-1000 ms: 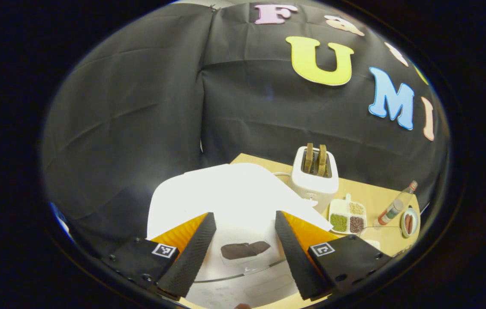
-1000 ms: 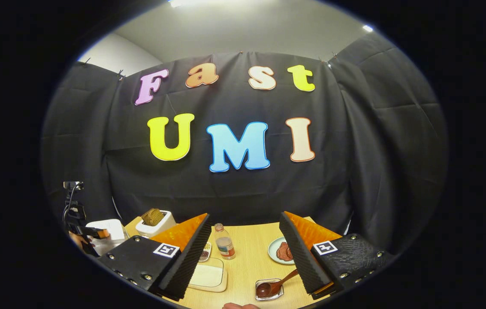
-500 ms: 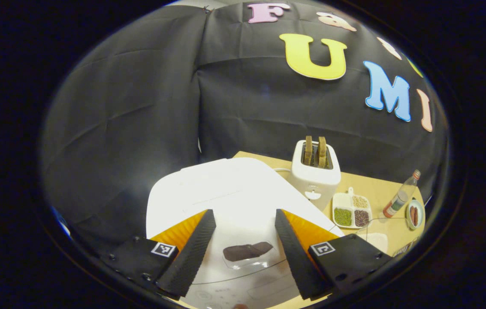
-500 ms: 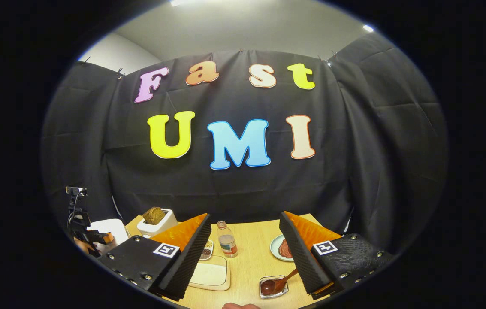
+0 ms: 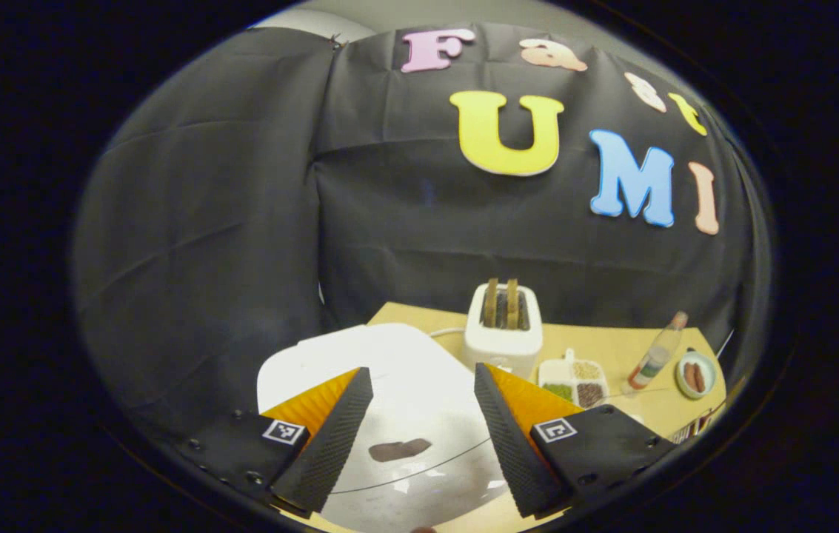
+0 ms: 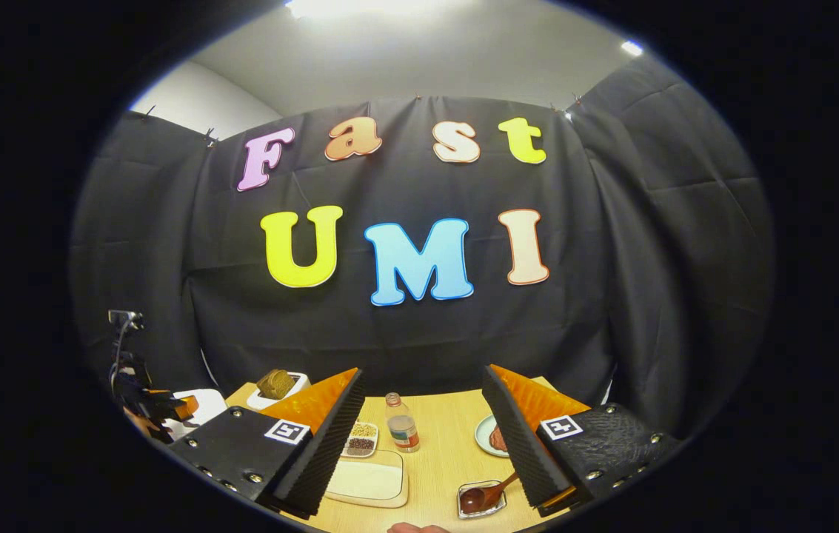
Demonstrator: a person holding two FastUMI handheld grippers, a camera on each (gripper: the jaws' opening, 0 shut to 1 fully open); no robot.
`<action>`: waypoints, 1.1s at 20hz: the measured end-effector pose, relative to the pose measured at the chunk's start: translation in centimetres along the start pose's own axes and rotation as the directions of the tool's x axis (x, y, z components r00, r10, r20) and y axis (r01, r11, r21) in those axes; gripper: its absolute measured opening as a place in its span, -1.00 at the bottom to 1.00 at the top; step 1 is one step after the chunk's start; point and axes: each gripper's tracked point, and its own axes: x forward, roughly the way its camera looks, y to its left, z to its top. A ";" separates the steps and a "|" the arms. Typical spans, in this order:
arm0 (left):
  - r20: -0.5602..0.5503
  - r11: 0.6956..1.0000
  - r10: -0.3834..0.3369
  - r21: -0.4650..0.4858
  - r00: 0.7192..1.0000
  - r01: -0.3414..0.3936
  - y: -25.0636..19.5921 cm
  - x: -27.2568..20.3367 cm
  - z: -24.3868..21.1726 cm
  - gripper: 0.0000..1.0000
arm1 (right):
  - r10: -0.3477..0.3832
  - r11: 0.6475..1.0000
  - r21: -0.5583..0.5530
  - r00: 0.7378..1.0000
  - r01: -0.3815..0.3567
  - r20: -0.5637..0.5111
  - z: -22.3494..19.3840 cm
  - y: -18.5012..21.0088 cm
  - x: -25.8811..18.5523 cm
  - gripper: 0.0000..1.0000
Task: Close the left gripper, press the button to open the rice cooker; take a wooden spoon from the chopstick holder with the right hand, scoop a spoonful of rice and pour it into the rice cooker, then put the wooden spoon back into the chopstick holder.
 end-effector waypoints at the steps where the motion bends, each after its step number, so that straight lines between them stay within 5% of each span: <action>1: 0.055 1.000 -0.020 -0.017 0.998 0.021 -1.1 -0.7 1.9 0.92 | 0.000 1.000 0.002 1.000 0.000 0.010 0.4 -0.2 -0.1 0.95; 9: 0.295 0.984 -0.161 -0.032 0.942 0.178 -9.1 -7.7 9.8 0.89 | 0.032 0.999 0.024 0.995 -0.035 0.094 3.8 -2.1 -1.9 0.95; 14: 0.320 0.978 -0.205 0.040 0.925 0.203 -12.7 -11.1 9.7 0.89 | 0.063 0.997 0.035 0.994 -0.066 0.092 4.2 -3.5 -2.4 0.95; 22: 0.357 0.988 -0.157 0.050 0.921 0.149 -14.7 -14.1 10.8 0.87 | 0.154 0.986 0.064 0.988 -0.155 0.017 1.6 -5.0 -2.3 0.94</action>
